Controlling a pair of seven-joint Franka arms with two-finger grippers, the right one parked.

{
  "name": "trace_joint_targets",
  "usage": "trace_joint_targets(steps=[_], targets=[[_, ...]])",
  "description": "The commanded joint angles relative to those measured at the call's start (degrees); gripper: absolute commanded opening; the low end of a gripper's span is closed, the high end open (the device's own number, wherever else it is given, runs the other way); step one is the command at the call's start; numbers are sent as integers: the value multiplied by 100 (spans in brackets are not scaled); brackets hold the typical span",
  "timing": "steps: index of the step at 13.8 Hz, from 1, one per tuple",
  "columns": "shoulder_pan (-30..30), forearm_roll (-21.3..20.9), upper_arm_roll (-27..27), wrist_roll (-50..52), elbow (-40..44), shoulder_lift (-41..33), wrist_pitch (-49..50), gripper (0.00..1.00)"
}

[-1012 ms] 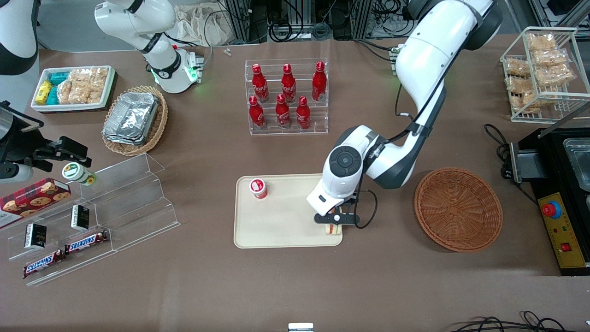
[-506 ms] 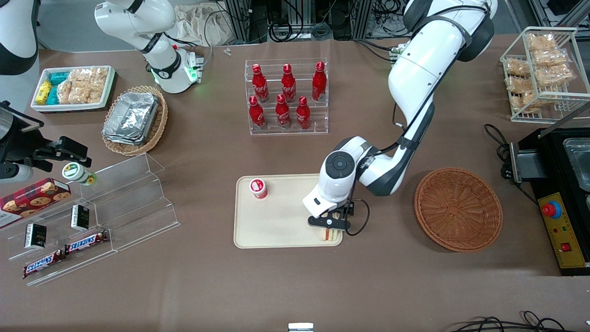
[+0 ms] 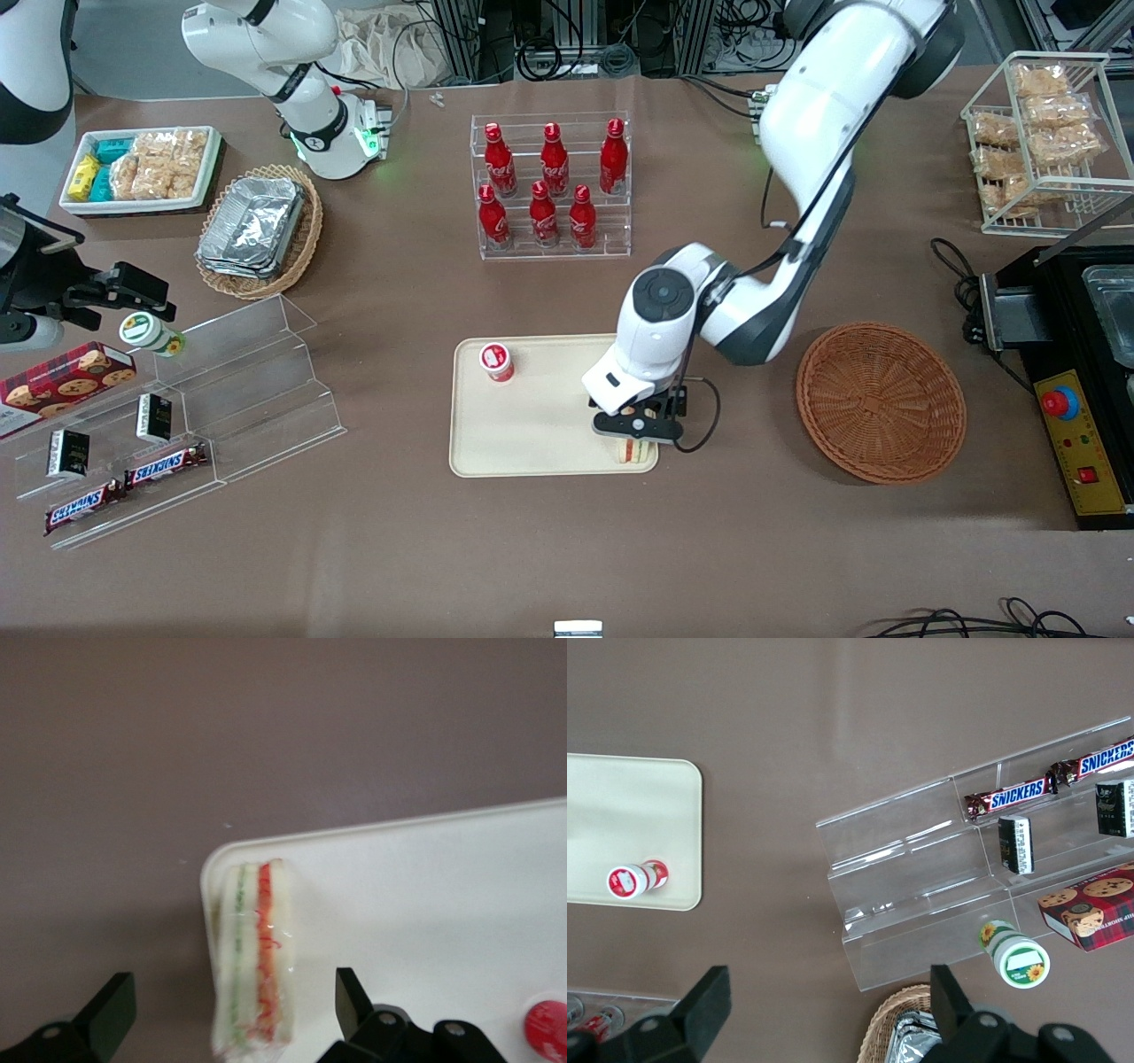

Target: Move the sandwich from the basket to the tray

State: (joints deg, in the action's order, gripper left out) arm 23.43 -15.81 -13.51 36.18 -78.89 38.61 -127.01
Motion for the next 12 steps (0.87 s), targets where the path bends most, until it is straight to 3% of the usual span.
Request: trace_joint_targets(steps=[1,5,8,12], targets=[[-364,210,-11,-128,-197,-985,1034,100],[-960,614,-2,-1276,-197,-1829,2413,100],[-1786,1605,42,-2595,-74,-2374,3451,100],[-2299,1731,51,-2889,-205,-3208,4217,100]])
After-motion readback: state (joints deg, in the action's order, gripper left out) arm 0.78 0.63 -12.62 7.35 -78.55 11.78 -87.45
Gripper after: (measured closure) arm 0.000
